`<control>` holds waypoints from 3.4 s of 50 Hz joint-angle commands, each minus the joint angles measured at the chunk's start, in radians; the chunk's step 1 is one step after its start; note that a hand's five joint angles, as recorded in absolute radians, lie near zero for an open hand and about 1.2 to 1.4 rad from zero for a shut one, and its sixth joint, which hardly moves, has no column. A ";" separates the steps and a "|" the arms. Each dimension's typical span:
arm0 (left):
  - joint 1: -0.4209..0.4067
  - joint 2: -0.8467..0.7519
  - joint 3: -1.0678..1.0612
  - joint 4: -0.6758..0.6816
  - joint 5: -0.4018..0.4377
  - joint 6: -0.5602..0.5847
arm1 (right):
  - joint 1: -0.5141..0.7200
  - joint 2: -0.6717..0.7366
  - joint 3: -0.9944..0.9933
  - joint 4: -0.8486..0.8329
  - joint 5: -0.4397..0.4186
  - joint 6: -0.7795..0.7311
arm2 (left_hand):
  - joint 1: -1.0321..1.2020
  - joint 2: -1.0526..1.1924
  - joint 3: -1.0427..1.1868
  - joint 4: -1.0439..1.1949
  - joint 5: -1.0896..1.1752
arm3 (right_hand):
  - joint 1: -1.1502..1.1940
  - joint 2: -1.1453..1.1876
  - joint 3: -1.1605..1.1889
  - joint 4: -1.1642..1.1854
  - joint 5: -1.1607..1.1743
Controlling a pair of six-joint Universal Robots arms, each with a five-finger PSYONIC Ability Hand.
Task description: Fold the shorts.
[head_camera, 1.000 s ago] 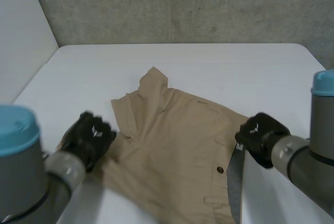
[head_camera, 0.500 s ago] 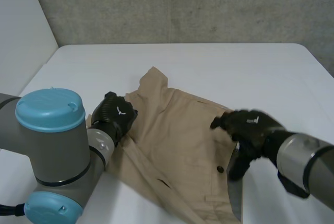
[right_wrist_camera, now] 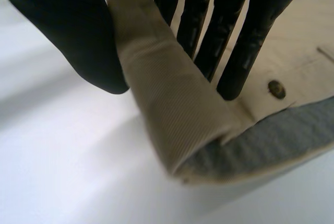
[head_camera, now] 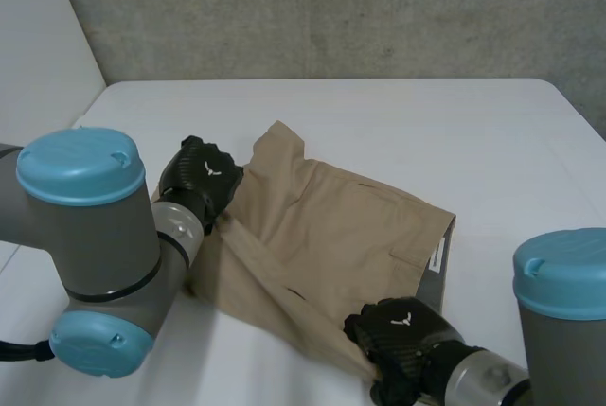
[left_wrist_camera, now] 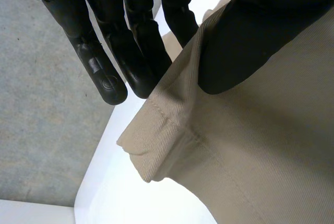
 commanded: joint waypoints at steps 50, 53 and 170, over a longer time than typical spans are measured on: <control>0.023 -0.064 0.071 0.373 0.087 -0.223 | -0.184 0.062 -0.258 -0.185 0.245 -0.317 | -0.979 -1.027 -1.018 -1.025 -0.978 | -0.596 -0.825 -0.820 -0.810 -0.792; 0.024 0.011 -0.036 0.370 0.089 -0.296 | -0.199 0.052 -0.188 -0.150 0.196 -0.234 | -0.979 -1.027 -1.018 -1.025 -0.978 | -0.542 -0.771 -0.766 -0.756 -0.738; -0.121 -0.290 0.200 -0.072 0.015 -0.597 | -0.261 0.469 -0.516 -0.179 -0.104 -0.186 | -0.970 -1.018 -1.009 -1.016 -0.969 | -0.596 -0.825 -0.820 -0.810 -0.792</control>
